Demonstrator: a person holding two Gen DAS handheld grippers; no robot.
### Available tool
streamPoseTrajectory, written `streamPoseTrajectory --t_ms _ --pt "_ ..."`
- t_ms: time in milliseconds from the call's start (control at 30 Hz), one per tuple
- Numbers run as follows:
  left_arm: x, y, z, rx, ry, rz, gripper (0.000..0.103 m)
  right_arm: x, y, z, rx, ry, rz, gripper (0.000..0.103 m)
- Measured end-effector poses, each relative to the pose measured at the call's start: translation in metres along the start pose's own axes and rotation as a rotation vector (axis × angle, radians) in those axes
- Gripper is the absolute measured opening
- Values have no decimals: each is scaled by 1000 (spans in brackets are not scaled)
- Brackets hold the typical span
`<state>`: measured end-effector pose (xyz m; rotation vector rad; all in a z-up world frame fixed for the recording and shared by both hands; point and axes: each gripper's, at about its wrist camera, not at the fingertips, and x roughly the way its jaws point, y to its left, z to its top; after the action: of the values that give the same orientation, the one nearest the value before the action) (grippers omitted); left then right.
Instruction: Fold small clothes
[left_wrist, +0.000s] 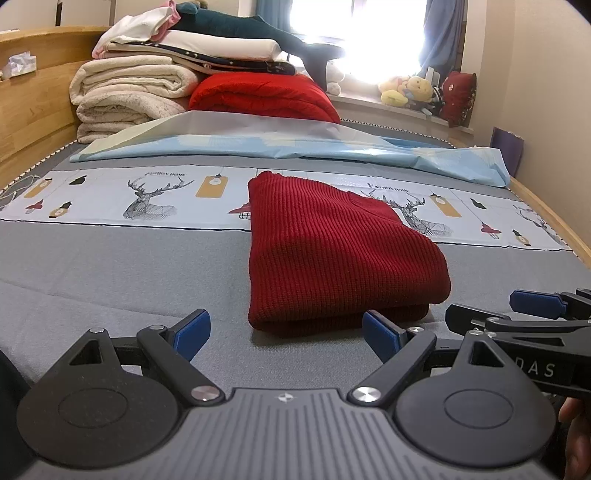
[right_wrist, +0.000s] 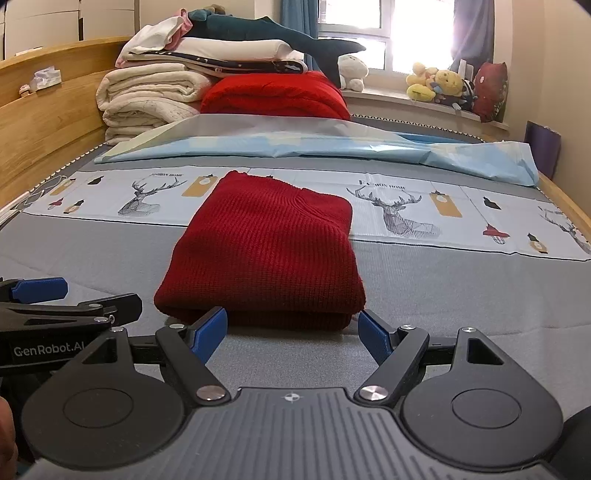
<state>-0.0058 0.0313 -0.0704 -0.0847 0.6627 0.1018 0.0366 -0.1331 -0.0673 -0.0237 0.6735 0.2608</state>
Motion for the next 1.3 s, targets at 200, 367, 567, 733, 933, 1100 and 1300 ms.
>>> streamPoseTrajectory --t_ms 200,367,567,733,933,1100,1300 --pt "2 1 1 2 -1 0 92 1 0 0 5 1 0 79" --pt "3 2 2 2 0 -1 92 1 0 0 4 1 0 79" --pt "4 2 2 2 0 -1 92 1 0 0 4 2 0 79" --pt "4 2 2 3 1 -2 92 1 0 1 4 2 0 79" --pt "5 2 2 2 2 -3 92 2 1 0 7 4 1 79" --pt "5 1 1 4 1 -3 92 2 1 0 6 4 0 79" --pt "5 1 1 4 2 -3 92 3 1 -1 7 5 1 79"
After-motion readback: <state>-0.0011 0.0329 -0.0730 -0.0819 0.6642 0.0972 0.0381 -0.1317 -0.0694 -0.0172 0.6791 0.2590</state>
